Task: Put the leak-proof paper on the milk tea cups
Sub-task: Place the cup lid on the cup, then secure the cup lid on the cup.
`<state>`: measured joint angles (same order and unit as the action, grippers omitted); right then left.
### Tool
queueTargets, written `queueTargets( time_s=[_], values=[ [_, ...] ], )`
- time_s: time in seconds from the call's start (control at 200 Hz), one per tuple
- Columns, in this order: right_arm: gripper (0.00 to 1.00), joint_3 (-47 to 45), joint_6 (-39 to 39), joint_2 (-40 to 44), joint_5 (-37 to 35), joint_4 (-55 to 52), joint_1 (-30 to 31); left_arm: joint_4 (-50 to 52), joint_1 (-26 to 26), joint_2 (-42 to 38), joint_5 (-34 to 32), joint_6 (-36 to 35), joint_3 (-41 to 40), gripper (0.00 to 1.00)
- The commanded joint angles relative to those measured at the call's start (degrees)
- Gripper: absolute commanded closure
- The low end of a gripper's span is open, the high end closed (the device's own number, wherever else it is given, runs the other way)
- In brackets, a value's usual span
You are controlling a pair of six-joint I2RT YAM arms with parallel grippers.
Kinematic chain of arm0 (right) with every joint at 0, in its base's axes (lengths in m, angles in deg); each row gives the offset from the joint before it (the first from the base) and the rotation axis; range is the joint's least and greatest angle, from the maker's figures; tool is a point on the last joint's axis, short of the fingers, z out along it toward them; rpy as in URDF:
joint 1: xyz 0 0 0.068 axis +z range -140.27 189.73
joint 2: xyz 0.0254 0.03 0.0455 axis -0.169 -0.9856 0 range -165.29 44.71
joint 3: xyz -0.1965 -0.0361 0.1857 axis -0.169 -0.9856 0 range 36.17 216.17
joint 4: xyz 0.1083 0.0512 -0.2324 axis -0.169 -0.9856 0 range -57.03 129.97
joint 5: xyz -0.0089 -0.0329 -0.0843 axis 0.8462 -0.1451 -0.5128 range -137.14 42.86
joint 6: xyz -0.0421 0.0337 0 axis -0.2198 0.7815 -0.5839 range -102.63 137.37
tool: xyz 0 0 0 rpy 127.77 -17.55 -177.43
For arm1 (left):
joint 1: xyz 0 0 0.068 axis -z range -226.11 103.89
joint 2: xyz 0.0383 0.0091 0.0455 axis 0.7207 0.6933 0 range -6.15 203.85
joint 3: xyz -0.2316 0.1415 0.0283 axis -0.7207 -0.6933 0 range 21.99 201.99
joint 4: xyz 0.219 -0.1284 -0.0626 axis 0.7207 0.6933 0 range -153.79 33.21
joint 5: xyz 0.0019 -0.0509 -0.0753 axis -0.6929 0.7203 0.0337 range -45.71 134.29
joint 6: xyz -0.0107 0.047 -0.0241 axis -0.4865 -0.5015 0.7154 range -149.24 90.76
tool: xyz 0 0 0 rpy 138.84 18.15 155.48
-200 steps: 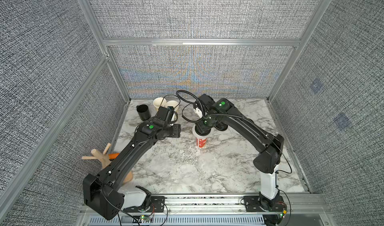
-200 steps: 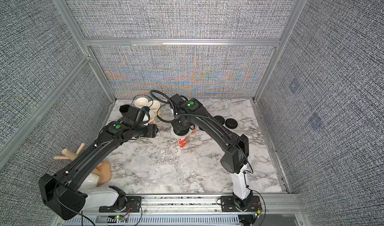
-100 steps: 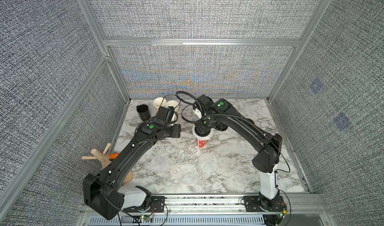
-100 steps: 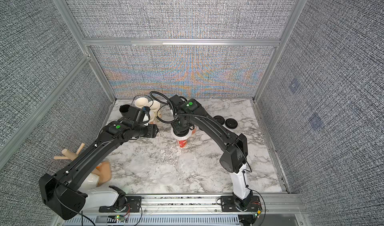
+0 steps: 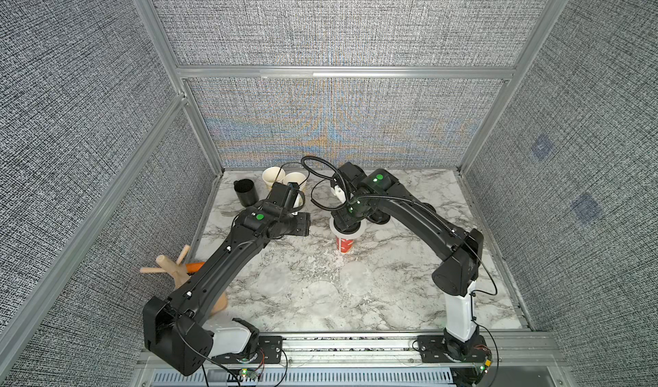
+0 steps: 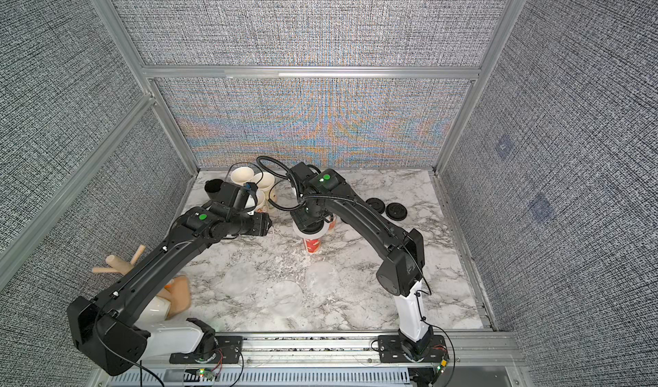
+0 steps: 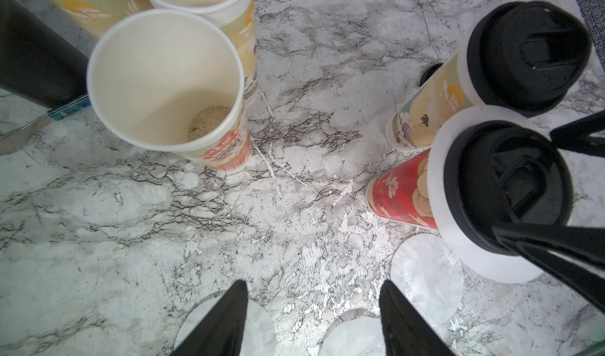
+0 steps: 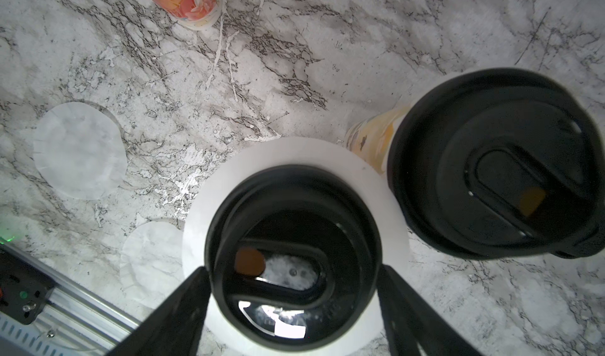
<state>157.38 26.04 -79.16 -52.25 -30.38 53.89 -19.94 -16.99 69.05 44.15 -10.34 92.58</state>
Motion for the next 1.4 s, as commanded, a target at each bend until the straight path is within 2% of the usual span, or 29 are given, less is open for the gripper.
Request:
queueTargets(
  time_s=[0.0, 0.165, 0.335, 0.5, 0.666, 0.786, 0.941, 1.176, 1.391],
  values=[
    [0.15, 0.6, -0.2, 0.3, -0.6, 0.2, 0.0, 0.0, 0.0, 0.2, 0.3, -0.4, 0.6, 0.34],
    [0.11, 2.1, 0.2, 1.4, -0.8, 0.0, -0.1, 1.2, 0.0, 1.3, 1.7, -1.5, 3.5, 0.32],
    [0.1, 0.8, 2.3, 6.4, -1.0, 2.4, -0.9, 2.2, 0.0, 4.8, 9.9, -6.4, 9.6, 0.27],
    [0.11, -13.5, 7.2, 18.6, -1.0, 11.2, -4.5, 6.0, 1.1, 11.5, 17.8, -11.4, 18.1, 0.25],
    [0.13, -29.6, 10.1, 29.5, 1.8, 19.2, -10.0, 10.8, 3.4, 19.4, 21.4, -16.6, 25.9, 0.25],
    [0.14, -36.7, 10.8, 34.3, 3.1, 21.7, -12.8, 11.2, 5.5, 22.3, 19.7, -18.3, 28.1, 0.25],
    [0.14, -41.4, 10.8, 37.5, 4.0, 23.3, -14.6, 12.2, 7.2, 24.7, 15.2, -19.4, 29.5, 0.25],
    [0.14, -44.7, 10.7, 39.0, 5.1, 25.0, -15.2, 11.4, 7.7, 26.7, 8.8, -18.0, 29.8, 0.25],
    [0.15, -46.0, 10.7, 39.3, 5.4, 25.5, -15.3, 11.3, 7.7, 28.5, 9.0, -17.7, 31.3, 0.25]
  ],
)
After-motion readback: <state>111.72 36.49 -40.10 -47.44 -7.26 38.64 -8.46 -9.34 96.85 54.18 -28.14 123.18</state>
